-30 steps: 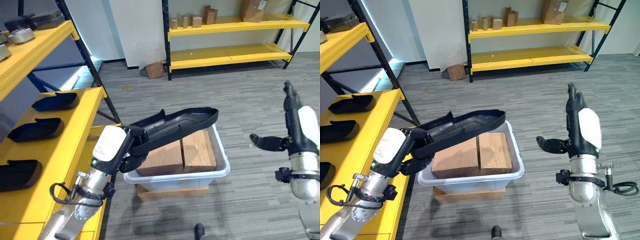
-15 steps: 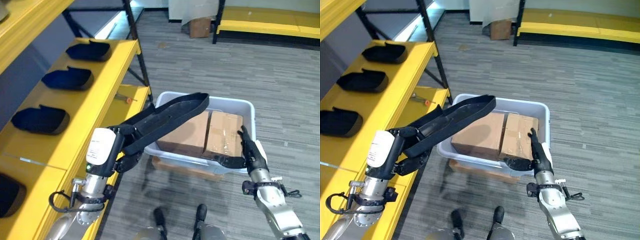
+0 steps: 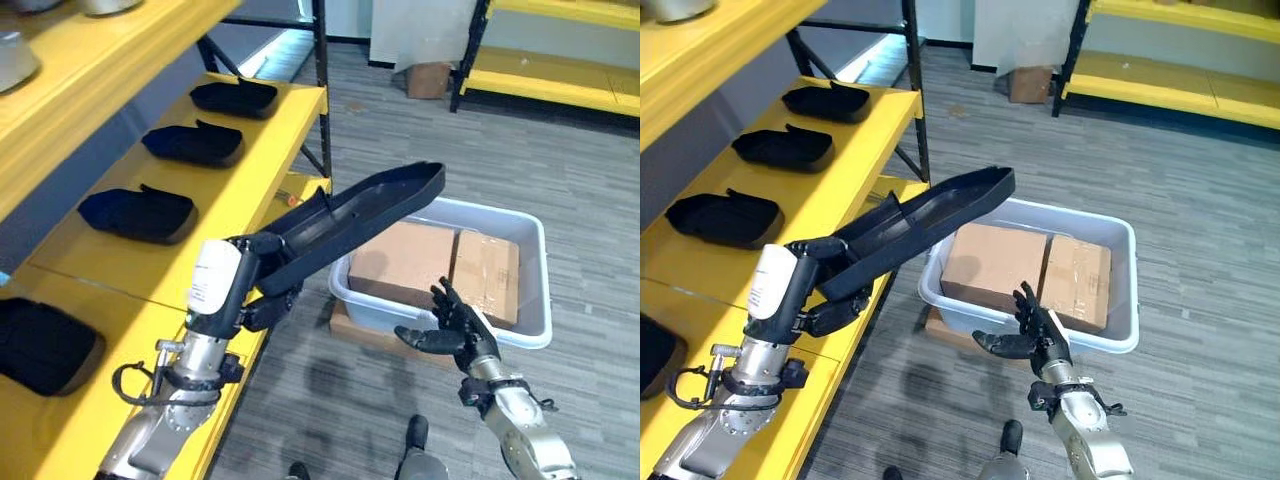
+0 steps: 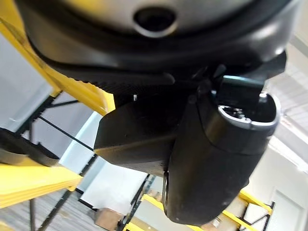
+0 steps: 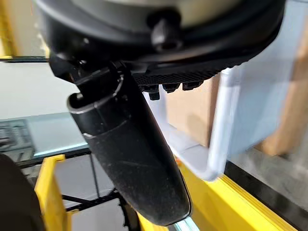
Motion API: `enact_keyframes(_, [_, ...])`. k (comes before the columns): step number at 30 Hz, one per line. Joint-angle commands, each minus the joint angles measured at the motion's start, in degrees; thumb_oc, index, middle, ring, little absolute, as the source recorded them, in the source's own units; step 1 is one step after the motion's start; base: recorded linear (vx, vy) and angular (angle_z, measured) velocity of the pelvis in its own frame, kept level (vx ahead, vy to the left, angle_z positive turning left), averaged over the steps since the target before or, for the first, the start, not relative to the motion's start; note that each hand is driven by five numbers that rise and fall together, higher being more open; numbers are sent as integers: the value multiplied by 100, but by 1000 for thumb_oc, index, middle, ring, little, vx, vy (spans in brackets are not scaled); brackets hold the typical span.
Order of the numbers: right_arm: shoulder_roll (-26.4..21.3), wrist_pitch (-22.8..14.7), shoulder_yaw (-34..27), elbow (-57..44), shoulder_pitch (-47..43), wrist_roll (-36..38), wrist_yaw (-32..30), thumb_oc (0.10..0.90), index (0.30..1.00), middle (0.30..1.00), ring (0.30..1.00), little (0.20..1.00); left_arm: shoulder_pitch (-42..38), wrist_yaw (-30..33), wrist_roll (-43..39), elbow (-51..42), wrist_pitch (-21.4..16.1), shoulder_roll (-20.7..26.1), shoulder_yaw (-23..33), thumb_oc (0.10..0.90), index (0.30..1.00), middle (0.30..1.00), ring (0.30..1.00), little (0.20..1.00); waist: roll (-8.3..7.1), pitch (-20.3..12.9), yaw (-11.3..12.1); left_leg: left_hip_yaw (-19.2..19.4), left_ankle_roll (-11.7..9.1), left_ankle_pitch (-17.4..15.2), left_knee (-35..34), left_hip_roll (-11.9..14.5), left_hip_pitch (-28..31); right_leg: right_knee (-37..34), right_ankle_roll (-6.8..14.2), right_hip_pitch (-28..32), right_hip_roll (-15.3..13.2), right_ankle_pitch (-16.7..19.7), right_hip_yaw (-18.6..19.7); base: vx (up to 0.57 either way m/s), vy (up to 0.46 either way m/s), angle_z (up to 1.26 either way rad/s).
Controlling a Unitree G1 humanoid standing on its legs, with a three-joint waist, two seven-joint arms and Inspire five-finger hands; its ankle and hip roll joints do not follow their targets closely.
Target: Move parts from the plastic box to the shelf.
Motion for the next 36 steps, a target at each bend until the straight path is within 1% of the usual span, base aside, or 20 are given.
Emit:
enact_keyframes(1, [-146,-651,-426,-884,-168,447,92,900,1000,1000,1000,1000,-423,388,-203,-535,-417,-59,98,400,300,300,300,300,85,-423,-299,-358,603,-186,-169,-204,-280,395,271,-262,841,-834,505,-174,76,16])
enact_keyframes(4, [-89,-725,-378,-1168,23,73,129,900,1000,1000,1000,1000,-622,302,-117,-508,-484,-56,-75,400,300,300,300,300,131,-494,-428,-801,783,-137,-169,-308,-454,1016,147,-303,1047,-1283,1302,-159,56,80])
enact_keyframes(6, [-102,-857,-380,-1196,51,-9,78,900,1000,1000,1000,1000,-773,292,-89,-480,-440,-41,-183,400,300,300,300,300,141,-537,-468,-961,833,-92,-169,-346,-538,1270,78,-306,1181,-1435,1555,-118,28,158])
enact_keyframes(8, [-166,-1092,-460,-1188,40,8,-112,900,1000,1000,1000,1000,-987,157,-182,-501,-373,-18,-271,400,300,300,300,300,134,-575,-509,-1258,908,-64,-139,-440,-635,1687,-14,-314,1428,-1633,1897,-157,-3,125])
enact_keyframes(10, [-205,-1502,-604,-1343,67,-66,-347,900,1000,1000,1000,1000,-1220,9,-345,-551,-308,4,-309,400,300,300,300,300,100,-558,-535,-1693,971,-1,-93,-612,-766,2015,-184,-319,1819,-1807,2247,-221,-42,73])
enact_keyframes(11, [-202,-1526,-611,-1358,57,-101,-370,900,1000,1000,1000,1000,-1240,-3,-360,-558,-303,7,-308,400,300,300,300,300,100,-553,-536,-1719,966,36,-71,-616,-818,2024,-204,-350,1843,-1778,2245,-249,-63,203])
enact_keyframes(12, [-200,-1731,-622,-1435,-2,-317,-474,900,1000,1000,1000,1000,-1329,-2,-382,-568,-263,4,-306,400,300,300,300,300,94,-531,-487,-1874,952,92,-59,-688,-919,1894,-343,-281,1974,-1941,2257,-230,-70,195])
enact_keyframes(13, [-200,-1827,-552,-1457,-113,-436,-561,900,1000,1000,1000,1000,-1365,-7,-375,-579,-211,-15,-308,400,300,300,300,300,94,-484,-453,-1971,934,102,-8,-739,-972,1757,-384,-251,1972,-1959,2246,-240,-85,125])
enact_keyframes(16, [-122,-1880,-329,-1567,-482,-690,-717,900,1000,1000,1000,1000,-1287,26,-286,-568,-254,-115,-279,400,300,300,300,300,188,-316,-325,-2311,875,234,-104,-774,-926,1383,-484,-104,2059,-1941,2327,-182,-102,-24])
enact_keyframes(18, [-118,-1905,-316,-1574,-503,-734,-719,900,1000,1000,1000,1000,-1257,19,-264,-590,-276,-131,-266,400,300,300,300,300,192,-310,-310,-2334,856,255,-108,-780,-941,1299,-489,-64,2066,-1920,2341,-88,-57,-10])
enact_keyframes(20, [-176,-2204,-168,-1714,-594,-1067,-745,900,1000,1000,1000,1000,-1068,153,66,-693,-187,-162,-264,400,300,300,300,300,218,-284,-198,-2397,755,373,-54,-855,-1161,797,-523,205,2084,-1767,2435,-129,-83,9])
enact_keyframes(21, [-211,-2263,-123,-1760,-625,-1129,-823,900,1000,1000,1000,1000,-1064,207,120,-701,-161,-160,-283,400,300,300,300,300,240,-266,-192,-2284,744,378,-12,-869,-1241,683,-529,253,2061,-1725,2396,-153,-49,4])
enact_keyframes(23, [-294,-2372,-116,-1845,-688,-1357,-1096,900,1000,1000,1000,1000,-1148,210,127,-688,-268,-194,-340,400,300,300,300,300,295,-198,-227,-1683,646,414,115,-793,-1477,491,-521,328,1942,-1657,2116,-197,-2,40])
enact_keyframes(24, [-344,-2425,-100,-1837,-739,-1573,-1254,900,1000,1000,1000,1000,-1213,146,130,-662,-389,-218,-355,400,300,300,300,300,312,-162,-255,-1219,551,374,245,-680,-1600,359,-503,421,1816,-1666,1885,-213,7,90])
enact_keyframes(25, [-372,-2427,-82,-1806,-794,-1742,-1290,900,1000,1000,1000,1000,-1239,139,149,-648,-446,-211,-355,400,300,300,300,300,316,-153,-268,-1056,514,335,340,-608,-1633,314,-502,434,1752,-1655,1767,-198,20,118])
enact_keyframes(28, [-518,-2365,-11,-1812,-879,-2315,-1307,900,1000,1000,1000,1000,-1172,337,205,-675,-472,-150,-285,400,300,300,300,300,298,-194,-285,-812,487,167,557,-412,-1567,330,-522,381,1570,-1660,1529,-130,82,98])
enact_keyframes(30, [-663,-2285,-45,-1851,-867,-2439,-1314,900,1000,1000,1000,1000,-1026,429,147,-751,-510,-119,-151,400,300,300,300,300,275,-226,-317,-716,509,19,744,-291,-1495,404,-534,345,1445,-1678,1423,-88,132,59])
enact_keyframes(32, [-851,-2329,-202,-1842,-745,-2369,-1215,900,1000,1000,1000,1000,-821,582,180,-831,-539,-85,96,400,300,300,300,300,256,-309,-413,-551,512,-138,860,26,-1264,566,-540,248,1271,-1717,1283,-77,185,55])
enact_keyframes(33, [-920,-2356,-331,-1843,-652,-2214,-1101,900,1000,1000,1000,1000,-743,629,167,-888,-538,-66,212,400,300,300,300,300,263,-382,-474,-455,406,-31,834,378,-1077,622,-536,210,1159,-1753,1195,-55,225,23])
enact_keyframes(36, [-996,-2253,-384,-1812,-639,-2152,-575,900,1000,1000,1000,1000,-716,702,132,-915,-489,-55,255,400,300,300,300,300,307,-438,-551,-368,236,219,759,729,-856,686,-528,204,1051,-1808,1047,-33,185,39])
